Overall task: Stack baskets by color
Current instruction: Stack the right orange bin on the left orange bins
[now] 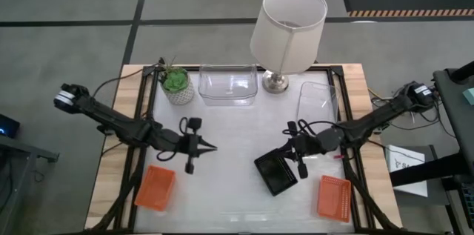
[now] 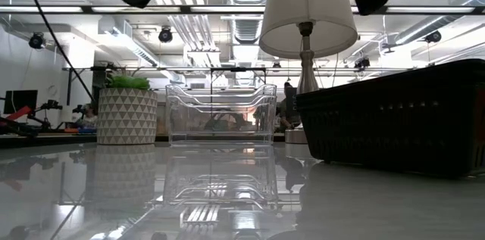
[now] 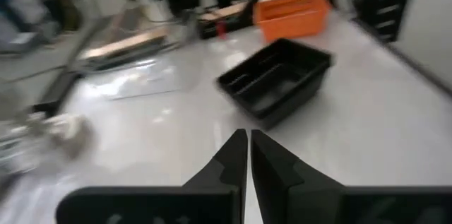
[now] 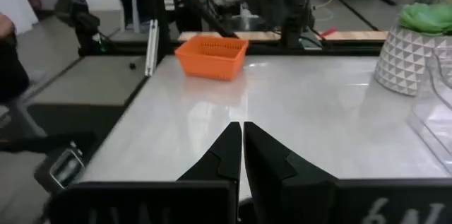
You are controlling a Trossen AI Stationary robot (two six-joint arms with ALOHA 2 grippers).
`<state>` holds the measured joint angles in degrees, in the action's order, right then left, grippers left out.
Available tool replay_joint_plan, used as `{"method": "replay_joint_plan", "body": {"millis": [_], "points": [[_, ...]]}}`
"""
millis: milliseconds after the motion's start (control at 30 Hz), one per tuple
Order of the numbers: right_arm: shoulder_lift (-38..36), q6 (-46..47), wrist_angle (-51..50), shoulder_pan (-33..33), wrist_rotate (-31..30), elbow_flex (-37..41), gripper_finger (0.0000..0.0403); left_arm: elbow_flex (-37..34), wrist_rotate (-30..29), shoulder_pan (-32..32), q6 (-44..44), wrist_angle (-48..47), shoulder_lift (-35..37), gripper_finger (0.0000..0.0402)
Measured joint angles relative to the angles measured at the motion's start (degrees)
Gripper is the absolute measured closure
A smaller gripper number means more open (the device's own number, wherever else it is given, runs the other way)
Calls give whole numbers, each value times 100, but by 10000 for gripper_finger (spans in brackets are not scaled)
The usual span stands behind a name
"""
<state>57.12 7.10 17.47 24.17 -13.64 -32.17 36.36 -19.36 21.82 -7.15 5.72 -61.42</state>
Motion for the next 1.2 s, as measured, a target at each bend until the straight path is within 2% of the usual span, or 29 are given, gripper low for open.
{"method": "replay_joint_plan", "body": {"millis": [133, 400, 567, 733, 967, 1200], "points": [[0, 282, -91, 198, -276, -144, 394, -218, -610, -2, -225, -13, 406, 400], [164, 748, -436, 299, -335, -574, 394, -503, -708, -2, -526, -18, 973, 401], [463, 1764, -1533, 309, -306, -1178, 394, -527, -713, -2, -530, -27, 990, 401], [889, 3146, -3198, 325, -55, -1996, 394, -534, -714, -2, -574, -25, 897, 401], [1679, 5666, -5954, 477, 1088, -3060, 394, -576, -712, -2, -590, -21, 861, 401], [2376, 7508, -6792, 1002, 2668, -3355, 394, -577, -712, -2, -734, -17, 887, 401]]}}
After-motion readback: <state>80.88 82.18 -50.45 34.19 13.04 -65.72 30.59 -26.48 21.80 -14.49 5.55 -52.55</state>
